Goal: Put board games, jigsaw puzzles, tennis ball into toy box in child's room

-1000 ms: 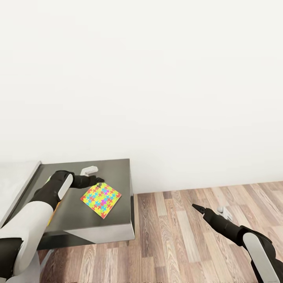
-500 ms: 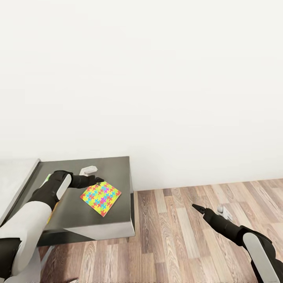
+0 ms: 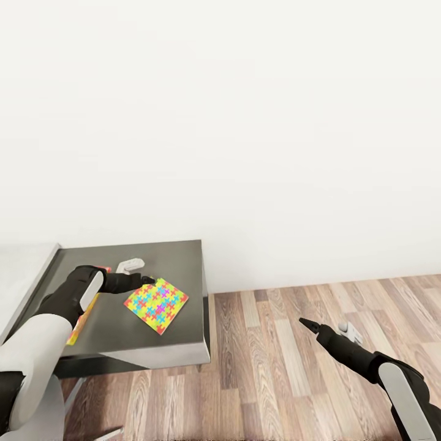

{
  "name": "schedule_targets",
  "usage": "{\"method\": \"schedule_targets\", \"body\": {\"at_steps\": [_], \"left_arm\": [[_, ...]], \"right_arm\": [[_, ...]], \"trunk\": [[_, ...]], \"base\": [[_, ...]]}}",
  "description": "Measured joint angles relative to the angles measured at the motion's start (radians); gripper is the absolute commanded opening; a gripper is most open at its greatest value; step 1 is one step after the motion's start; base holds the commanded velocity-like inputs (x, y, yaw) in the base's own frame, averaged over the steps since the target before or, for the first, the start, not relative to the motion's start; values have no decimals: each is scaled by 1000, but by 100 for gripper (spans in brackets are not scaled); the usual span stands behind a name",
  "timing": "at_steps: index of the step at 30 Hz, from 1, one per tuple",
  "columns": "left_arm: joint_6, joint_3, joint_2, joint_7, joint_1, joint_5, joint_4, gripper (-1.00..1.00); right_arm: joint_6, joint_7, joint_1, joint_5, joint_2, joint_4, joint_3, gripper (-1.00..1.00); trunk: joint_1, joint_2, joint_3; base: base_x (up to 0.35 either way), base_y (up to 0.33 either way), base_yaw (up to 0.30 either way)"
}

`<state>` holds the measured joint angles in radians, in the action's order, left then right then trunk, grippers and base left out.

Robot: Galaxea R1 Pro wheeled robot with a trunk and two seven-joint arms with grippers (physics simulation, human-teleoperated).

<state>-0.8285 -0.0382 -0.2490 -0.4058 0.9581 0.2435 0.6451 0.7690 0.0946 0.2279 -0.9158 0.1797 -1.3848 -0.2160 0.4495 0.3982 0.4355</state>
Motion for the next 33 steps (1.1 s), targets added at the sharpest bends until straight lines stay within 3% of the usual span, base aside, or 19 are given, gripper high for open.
{"method": "schedule_targets", "body": {"at_steps": [23,28,33], "left_arm": [[0,-2,6,-1,1,0,0,100],[8,-2,3,0,1,-32,18,100],[6,-2,6,1,1,-22,23,100]], "right_arm": [[-1,0,0,1,0,0,0,100],[-1,0,0,1,-1,-1,0,100],[-1,1,0,1,-1,-1,0,100]], "trunk": [[0,1,38],[-1,1,46],[0,1,48]], "base": [[0,0,0],[0,-121,4],[0,-112,2]]}}
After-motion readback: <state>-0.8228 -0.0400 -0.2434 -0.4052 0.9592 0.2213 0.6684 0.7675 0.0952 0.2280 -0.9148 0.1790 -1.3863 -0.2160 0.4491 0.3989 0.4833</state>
